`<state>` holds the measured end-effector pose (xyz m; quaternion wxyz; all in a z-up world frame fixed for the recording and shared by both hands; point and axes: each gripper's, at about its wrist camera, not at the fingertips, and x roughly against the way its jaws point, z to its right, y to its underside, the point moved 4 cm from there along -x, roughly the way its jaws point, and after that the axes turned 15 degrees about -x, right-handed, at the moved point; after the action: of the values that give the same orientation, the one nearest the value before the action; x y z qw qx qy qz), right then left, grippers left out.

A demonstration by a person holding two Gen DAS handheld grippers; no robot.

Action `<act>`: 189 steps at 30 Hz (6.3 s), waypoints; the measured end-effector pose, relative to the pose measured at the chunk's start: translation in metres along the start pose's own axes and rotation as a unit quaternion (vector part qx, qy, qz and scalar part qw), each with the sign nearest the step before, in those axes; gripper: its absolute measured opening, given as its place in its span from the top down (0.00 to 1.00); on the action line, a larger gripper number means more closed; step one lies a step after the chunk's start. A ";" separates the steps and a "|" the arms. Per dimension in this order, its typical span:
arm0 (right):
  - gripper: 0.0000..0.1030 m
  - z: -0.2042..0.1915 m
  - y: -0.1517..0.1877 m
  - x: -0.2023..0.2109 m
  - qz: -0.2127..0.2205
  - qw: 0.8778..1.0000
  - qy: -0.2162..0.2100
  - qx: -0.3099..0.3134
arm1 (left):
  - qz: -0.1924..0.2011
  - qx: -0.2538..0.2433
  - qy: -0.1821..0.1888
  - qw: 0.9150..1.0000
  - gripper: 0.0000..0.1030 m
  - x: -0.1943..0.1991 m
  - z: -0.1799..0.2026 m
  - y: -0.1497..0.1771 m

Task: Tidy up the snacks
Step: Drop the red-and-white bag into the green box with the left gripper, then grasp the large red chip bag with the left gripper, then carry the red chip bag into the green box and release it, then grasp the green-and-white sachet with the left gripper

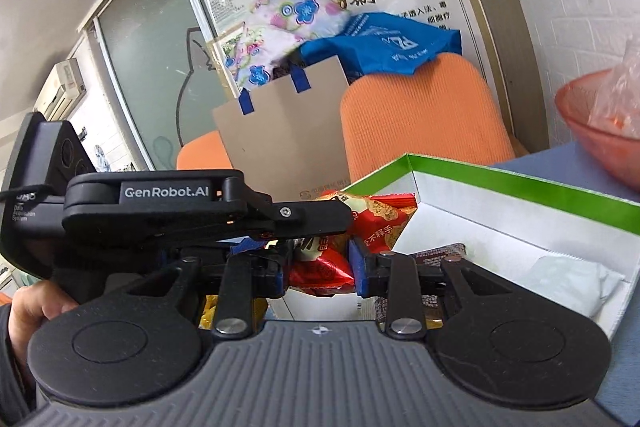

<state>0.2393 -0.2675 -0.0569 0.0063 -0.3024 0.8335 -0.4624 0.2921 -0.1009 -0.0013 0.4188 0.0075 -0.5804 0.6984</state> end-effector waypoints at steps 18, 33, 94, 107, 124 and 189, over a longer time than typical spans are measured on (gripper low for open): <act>0.00 -0.038 0.049 0.123 0.055 0.998 -0.020 0.038 | 0.092 -0.031 -0.075 0.992 0.00 0.167 0.032 0.069; 0.19 -0.108 0.086 0.050 -0.045 0.981 -0.027 0.189 | 0.102 0.132 -0.053 0.985 0.00 0.222 -0.047 0.162; 0.13 -0.122 0.153 0.008 -0.188 0.979 -0.040 0.065 | 0.035 0.153 -0.089 0.984 0.22 0.238 -0.104 0.181; 0.48 -0.121 0.143 0.016 -0.191 0.977 -0.089 0.027 | 0.042 0.104 -0.095 0.989 0.27 0.226 -0.074 0.161; 0.51 -0.066 0.018 0.086 0.023 0.999 -0.036 0.031 | 0.092 -0.015 0.019 0.995 0.28 0.128 0.034 0.033; 0.40 -0.072 0.143 0.057 -0.127 0.973 0.044 0.187 | -0.042 0.001 0.007 0.999 0.46 0.114 0.009 0.156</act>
<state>0.1008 -0.1852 -0.1109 -0.0322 -0.3785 0.6865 -0.6200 0.1210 -0.0388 -0.0665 0.4517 0.0268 -0.5760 0.6808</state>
